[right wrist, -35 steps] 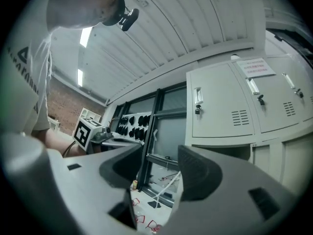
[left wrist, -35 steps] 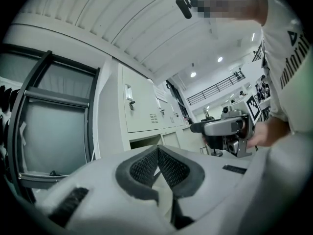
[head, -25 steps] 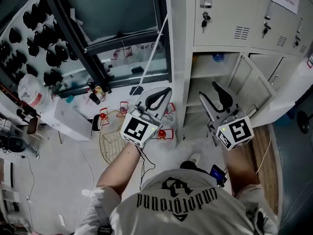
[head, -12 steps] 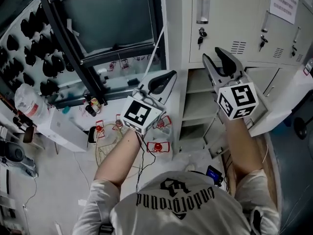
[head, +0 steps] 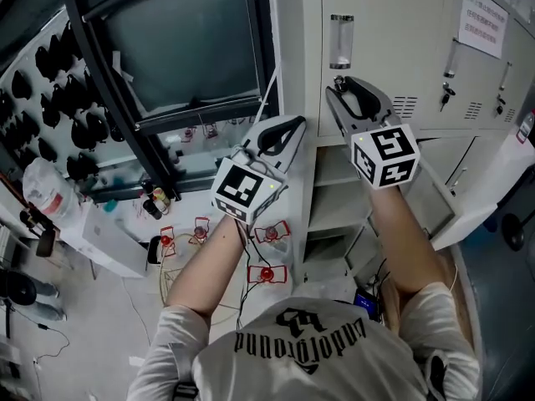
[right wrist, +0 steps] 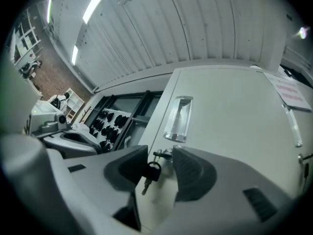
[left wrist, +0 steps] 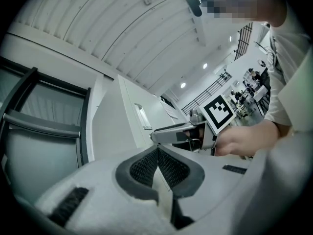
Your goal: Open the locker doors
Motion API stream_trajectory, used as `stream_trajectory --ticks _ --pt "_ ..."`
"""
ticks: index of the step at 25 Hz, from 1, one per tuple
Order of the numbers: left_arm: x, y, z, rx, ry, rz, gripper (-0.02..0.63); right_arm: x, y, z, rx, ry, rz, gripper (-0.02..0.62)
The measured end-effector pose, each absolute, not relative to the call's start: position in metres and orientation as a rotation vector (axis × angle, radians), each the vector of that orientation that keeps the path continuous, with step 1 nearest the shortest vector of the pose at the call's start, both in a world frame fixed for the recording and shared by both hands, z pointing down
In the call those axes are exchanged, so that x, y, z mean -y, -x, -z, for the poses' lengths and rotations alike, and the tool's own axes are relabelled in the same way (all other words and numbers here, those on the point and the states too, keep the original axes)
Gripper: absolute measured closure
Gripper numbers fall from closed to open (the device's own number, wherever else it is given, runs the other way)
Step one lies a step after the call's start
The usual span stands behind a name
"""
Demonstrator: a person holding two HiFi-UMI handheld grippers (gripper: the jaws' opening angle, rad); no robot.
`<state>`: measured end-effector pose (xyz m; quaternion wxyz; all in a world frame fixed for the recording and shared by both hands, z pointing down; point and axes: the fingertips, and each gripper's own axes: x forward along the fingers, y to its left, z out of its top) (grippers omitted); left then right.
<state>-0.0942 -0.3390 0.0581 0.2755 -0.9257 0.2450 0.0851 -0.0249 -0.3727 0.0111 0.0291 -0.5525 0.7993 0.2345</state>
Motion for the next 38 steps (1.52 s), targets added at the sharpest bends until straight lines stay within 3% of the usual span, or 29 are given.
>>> stream_trajectory --ticks 3,21,38 --pt "0.343 0.097 -0.058 -0.668 2.482 -0.231 0.598 0.377 0.021 -0.011 -2.431 1.738 -0.744 0.483" --pt "0.3 0.115 -0.064 -0.652 2.523 -0.243 0.598 0.326 0.01 -0.01 -2.369 1.799 -0.702 0.494" --pt "0.257 0.035 -0.052 -0.581 2.549 -0.343 0.598 0.225 -0.056 -0.011 -2.418 1.705 -0.672 0.486"
